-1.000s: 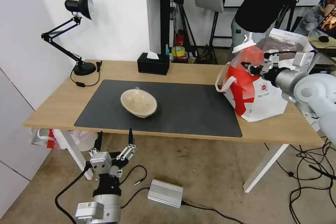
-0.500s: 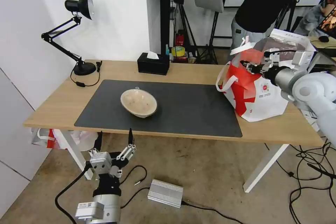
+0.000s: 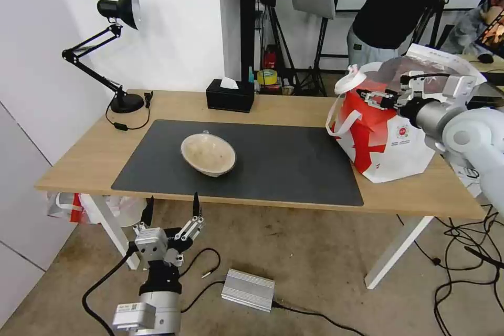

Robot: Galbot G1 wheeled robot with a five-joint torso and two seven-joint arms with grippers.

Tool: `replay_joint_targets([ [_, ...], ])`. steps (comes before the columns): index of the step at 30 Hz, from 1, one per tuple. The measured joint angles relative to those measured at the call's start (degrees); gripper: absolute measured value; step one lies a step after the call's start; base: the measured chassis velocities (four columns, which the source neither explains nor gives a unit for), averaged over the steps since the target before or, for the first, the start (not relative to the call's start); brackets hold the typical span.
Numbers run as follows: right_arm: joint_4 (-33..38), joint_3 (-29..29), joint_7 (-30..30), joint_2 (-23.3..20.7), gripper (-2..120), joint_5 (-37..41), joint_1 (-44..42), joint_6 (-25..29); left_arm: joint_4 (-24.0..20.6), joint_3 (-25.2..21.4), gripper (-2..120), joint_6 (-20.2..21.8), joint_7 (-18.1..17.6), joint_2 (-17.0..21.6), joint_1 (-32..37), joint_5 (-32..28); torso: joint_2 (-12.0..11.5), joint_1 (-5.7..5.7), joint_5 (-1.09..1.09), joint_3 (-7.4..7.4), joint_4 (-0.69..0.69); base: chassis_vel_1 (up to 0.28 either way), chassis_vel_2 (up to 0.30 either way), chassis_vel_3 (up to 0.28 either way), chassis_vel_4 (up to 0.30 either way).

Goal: Pick up the trash from the table and place it into the takeout bag.

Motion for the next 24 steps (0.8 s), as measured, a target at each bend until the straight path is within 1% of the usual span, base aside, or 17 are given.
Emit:
replay_joint_targets([
  [3, -0.1, 0.0, 0.0, 0.0, 100, 0.0, 0.0, 0.0, 0.1, 0.0, 100, 0.0, 0.0, 0.1, -0.1, 0.0, 0.0, 0.0, 0.0, 0.0, 0.0, 0.0, 0.0, 0.0, 0.0],
  [11, -0.3, 0.0, 0.7, -0.1, 100, -0.2, 0.5, 0.0, 0.3, -0.1, 100, 0.1, 0.0, 0.3, -0.4, -0.2, 0.0, 0.0, 0.0, 0.0, 0.0, 0.0, 0.0, 0.0, 0.0],
  [19, -1.2, -0.4, 1.1, -0.9, 100, -6.9, 2.3, 0.8, 0.3, -0.1, 100, 0.2, 0.0, 0.4, -0.6, -0.3, 0.0, 0.0, 0.0, 0.0, 0.0, 0.0, 0.0, 0.0, 0.0],
  [24, -1.7, -0.4, 1.0, -1.5, 100, -8.3, 3.4, 0.9, 0.3, -0.1, 100, 0.2, 0.0, 0.6, -0.6, -0.3, 0.0, 0.0, 0.0, 0.0, 0.0, 0.0, 0.0, 0.0, 0.0],
])
